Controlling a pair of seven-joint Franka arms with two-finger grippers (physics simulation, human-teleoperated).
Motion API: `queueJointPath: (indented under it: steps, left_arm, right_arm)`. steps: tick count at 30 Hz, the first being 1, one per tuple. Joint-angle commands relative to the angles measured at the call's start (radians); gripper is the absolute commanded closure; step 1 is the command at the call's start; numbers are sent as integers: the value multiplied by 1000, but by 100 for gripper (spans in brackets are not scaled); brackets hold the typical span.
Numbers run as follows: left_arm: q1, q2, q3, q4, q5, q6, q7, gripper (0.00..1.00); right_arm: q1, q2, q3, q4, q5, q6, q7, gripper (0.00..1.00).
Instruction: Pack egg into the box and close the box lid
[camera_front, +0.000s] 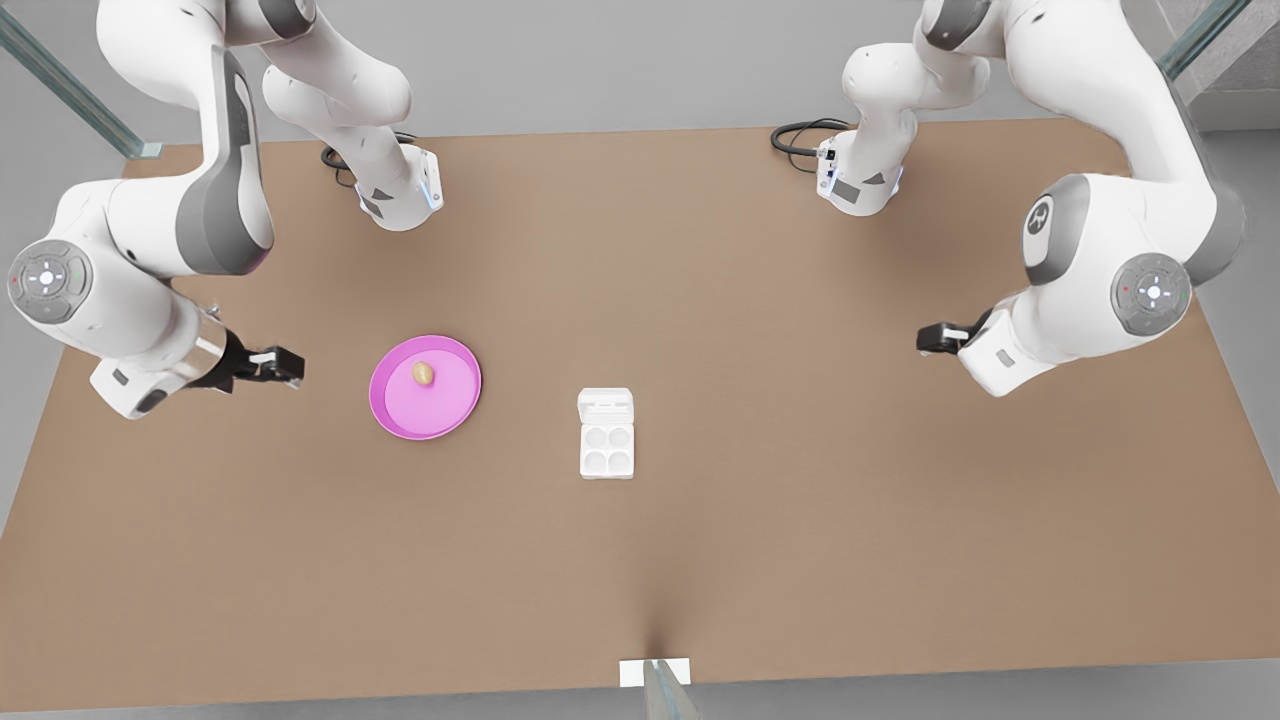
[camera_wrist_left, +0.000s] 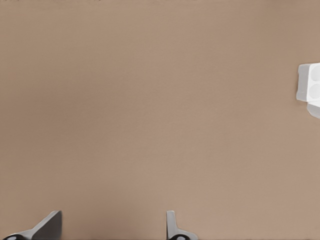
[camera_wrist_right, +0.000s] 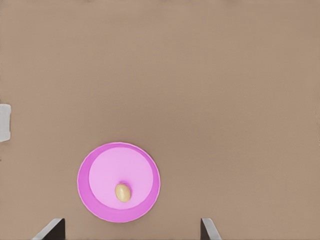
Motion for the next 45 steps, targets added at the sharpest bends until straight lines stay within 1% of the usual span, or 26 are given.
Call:
queueJointPath:
  steps: [1, 3, 5, 7, 8, 10, 12, 14, 15, 16, 17, 18, 19, 20, 21, 22, 26, 28, 30, 31, 33, 35, 36, 37, 39, 45]
  left_arm:
    - [-15, 31, -1, -1, 24, 108, -44, 0]
    - [-3, 54, 5, 8, 29, 121, -30, 0]
    - [2, 45, 2, -4, 40, 99, -28, 0]
    - [-21, 57, 2, -7, 40, 138, -44, 0]
    - [-36, 75, 4, -7, 53, 153, -44, 0]
    - [-35, 85, 4, -6, 63, 167, -44, 0]
    - [-41, 79, 2, -7, 63, 173, -44, 0]
    - [-44, 82, 2, -9, 63, 174, -44, 0]
    - [-47, 82, 2, -9, 63, 176, -45, 0]
    - [-47, 79, 2, -9, 63, 170, -45, 0]
    - [-49, 80, 2, -7, 63, 171, -45, 0]
    - [-52, 82, 2, -9, 63, 174, -45, 0]
    - [-52, 83, 2, -9, 63, 177, -45, 0]
    - [-52, 83, 2, -9, 63, 179, -45, 0]
    - [-52, 85, 2, -9, 63, 181, -45, 0]
    - [-53, 85, 2, -7, 63, 182, -45, 0]
    - [-52, 85, 2, -7, 63, 182, -45, 0]
    - [-53, 86, 2, -9, 63, 182, -45, 0]
    - [-53, 89, 2, -7, 63, 184, -45, 0]
    - [-53, 89, 2, -9, 61, 184, -45, 0]
    - [-53, 89, 2, -7, 63, 184, -45, 0]
    - [-53, 89, 1, -1, 58, 184, -45, 0]
    - [-49, 83, -1, 4, 47, 181, -51, 0]
    - [-55, 89, 1, 4, 93, 182, -47, 0]
    - [-61, 85, -1, 4, 103, 177, -36, 0]
    - [-75, 97, -2, 5, 29, 205, -68, 0]
  right_arm:
    - [-2, -1, 1, 1, -2, 146, 5, 0]
    - [1, 19, 1, -1, -2, 149, 7, 0]
    - [12, 76, 4, -1, 8, 155, 19, 0]
    - [19, 121, 37, -1, 10, 143, 74, 0]
    - [29, 147, 40, -6, 10, 141, 76, 0]
    - [36, 256, 40, -19, 1, 153, 62, 0]
    - [41, 400, 40, -24, -8, 230, 65, 0]
    - [73, 461, 40, -26, -7, 250, 74, 0]
    - [90, 429, 40, -153, -2, 371, 64, 0]
    - [98, 421, 40, -182, -2, 388, 67, 0]
    - [121, 389, 40, -252, -2, 460, 70, 0]
    - [121, 354, 42, -341, -2, 601, 71, 0]
    - [121, 303, 42, -391, -2, 595, 70, 0]
    - [105, 234, 40, -493, -4, 610, 70, 0]
    - [82, 92, 42, -645, -4, 629, 70, 0]
    - [70, 21, 42, -742, -4, 663, 71, 0]
    - [64, 96, 42, -748, -4, 768, 85, 0]
    - [94, 79, 51, -794, -1, 808, 137, 0]
    - [105, -8, 76, -881, -1, 854, 202, 0]
    - [105, -13, 85, -888, -1, 873, 203, 0]
    - [95, 7, 85, -888, -2, 896, 203, 0]
    - [50, 56, 85, -888, -2, 957, 203, 0]
    - [44, 64, 85, -889, -2, 959, 203, 0]
    - [32, 73, 85, -889, -4, 974, 203, 0]
    - [30, 78, 85, -894, -4, 980, 203, 0]
    - [64, 73, 91, -929, -2, 991, 234, 0]
